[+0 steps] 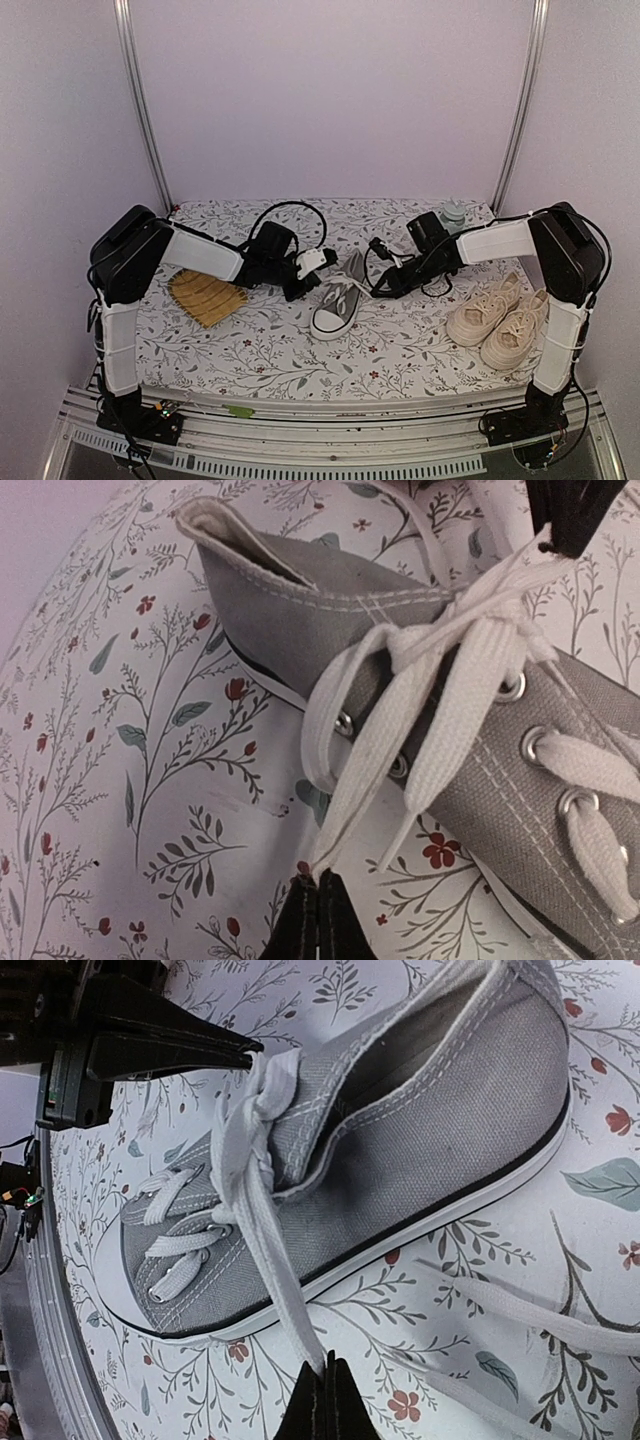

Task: Tie the shoes
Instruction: Tie the loops with the shoelace on the shoe.

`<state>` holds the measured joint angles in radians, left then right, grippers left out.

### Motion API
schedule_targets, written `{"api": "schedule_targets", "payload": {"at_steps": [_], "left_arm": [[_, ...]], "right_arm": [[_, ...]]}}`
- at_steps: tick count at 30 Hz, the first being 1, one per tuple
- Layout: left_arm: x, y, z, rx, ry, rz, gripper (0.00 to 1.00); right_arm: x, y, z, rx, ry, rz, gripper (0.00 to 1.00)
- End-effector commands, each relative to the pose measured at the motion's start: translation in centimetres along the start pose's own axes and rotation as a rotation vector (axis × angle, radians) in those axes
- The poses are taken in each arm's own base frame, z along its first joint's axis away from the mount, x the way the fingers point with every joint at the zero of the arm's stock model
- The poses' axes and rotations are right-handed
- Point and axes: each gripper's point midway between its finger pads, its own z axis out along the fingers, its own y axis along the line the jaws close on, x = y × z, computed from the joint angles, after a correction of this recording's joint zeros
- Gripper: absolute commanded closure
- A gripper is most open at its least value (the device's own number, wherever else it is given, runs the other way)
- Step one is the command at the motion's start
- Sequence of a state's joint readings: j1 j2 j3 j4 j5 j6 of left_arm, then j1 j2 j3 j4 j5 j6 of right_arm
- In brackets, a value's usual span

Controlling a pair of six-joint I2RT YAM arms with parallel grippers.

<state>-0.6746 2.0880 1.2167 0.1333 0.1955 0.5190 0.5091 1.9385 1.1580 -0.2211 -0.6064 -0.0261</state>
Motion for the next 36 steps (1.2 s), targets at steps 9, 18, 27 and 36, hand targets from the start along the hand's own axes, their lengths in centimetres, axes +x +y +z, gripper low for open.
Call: {"api": "schedule_targets", "payload": {"at_steps": [9,18,27,36], "left_arm": [[3.2,-1.4,0.6,0.063,0.103,-0.053,1.00],[-0.7,-2.0,-1.6,0.125,-0.043,-0.054,1.00],[1.1,-6.4,-2.8,0.255,0.014,-0.075,1.00],[1.5,-7.9,-3.3,0.289,0.029,-0.103,1.00]], "right_arm": [[1.8,-2.3,1.3,0.017,0.030,0.036,0.99],[-1.7,-2.1,0.7,0.020,-0.027,-0.009,0.99],[-6.6,-5.0,0.5,0.129,-0.100,-0.021,0.99],[-8.6,-6.2,1.1,0.148,-0.119,-0.035,0.99]]}}
